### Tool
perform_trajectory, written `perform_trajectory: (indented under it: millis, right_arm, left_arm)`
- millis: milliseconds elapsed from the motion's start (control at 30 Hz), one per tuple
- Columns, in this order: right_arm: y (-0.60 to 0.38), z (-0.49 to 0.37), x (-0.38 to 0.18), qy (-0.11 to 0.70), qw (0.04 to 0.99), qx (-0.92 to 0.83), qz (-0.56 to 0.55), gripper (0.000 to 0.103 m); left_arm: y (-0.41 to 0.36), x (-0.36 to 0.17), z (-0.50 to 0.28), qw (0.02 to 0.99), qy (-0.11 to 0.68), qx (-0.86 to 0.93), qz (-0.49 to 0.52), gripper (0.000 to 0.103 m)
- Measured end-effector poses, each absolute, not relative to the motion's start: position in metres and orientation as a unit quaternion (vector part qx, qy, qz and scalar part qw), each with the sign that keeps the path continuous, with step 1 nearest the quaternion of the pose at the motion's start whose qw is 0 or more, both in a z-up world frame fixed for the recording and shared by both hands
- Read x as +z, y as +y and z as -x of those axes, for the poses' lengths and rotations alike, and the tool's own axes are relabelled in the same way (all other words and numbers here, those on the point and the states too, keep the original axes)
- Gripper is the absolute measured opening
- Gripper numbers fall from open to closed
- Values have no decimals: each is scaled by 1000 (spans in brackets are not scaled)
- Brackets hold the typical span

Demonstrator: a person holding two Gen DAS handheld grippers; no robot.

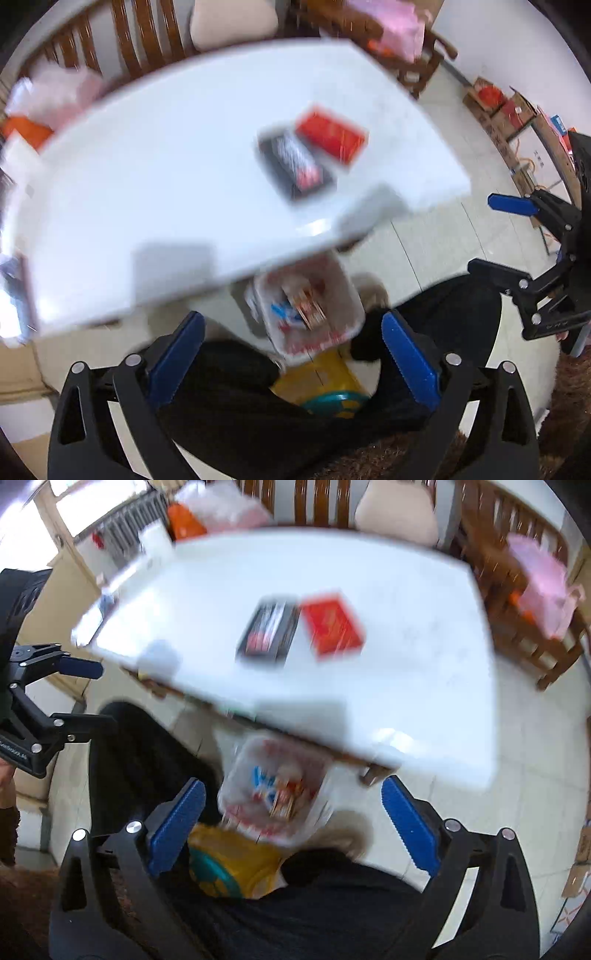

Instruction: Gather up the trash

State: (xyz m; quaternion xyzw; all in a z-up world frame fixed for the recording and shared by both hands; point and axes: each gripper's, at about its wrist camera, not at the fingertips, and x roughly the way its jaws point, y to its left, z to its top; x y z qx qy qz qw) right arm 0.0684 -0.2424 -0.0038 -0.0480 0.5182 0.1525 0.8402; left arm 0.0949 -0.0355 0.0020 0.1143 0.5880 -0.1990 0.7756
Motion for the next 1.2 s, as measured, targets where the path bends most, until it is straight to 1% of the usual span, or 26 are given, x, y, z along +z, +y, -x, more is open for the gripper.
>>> perform_trajectory:
  millis: [100, 200, 333, 533, 633, 800, 1200]
  right_arm:
    - [-247, -80, 30, 494, 854, 149, 65, 95]
    - [-248, -92, 54, 479, 860, 160, 77, 95]
    - [-249, -112, 67, 477, 857, 178, 78, 95]
    - [-260, -142, 73, 478, 857, 175, 78, 95]
    - [-268, -155, 70, 481, 857, 172, 68, 95]
    - [-274, -172, 57, 487, 855, 157, 85, 95]
    - [-254, -208, -5, 535, 820, 170, 113, 95]
  left_arm:
    - [-44, 43, -107, 793, 568, -188, -115, 95]
    - [-56, 59, -119, 799, 563, -171, -123, 95]
    - [-72, 58, -135, 787, 576, -173, -137, 95]
    - [-96, 60, -157, 792, 563, -178, -155, 95]
    - [-101, 52, -169, 785, 574, -179, -150, 95]
    - [-107, 29, -190, 770, 594, -181, -145, 95]
    - [-117, -40, -232, 733, 646, -173, -125, 95]
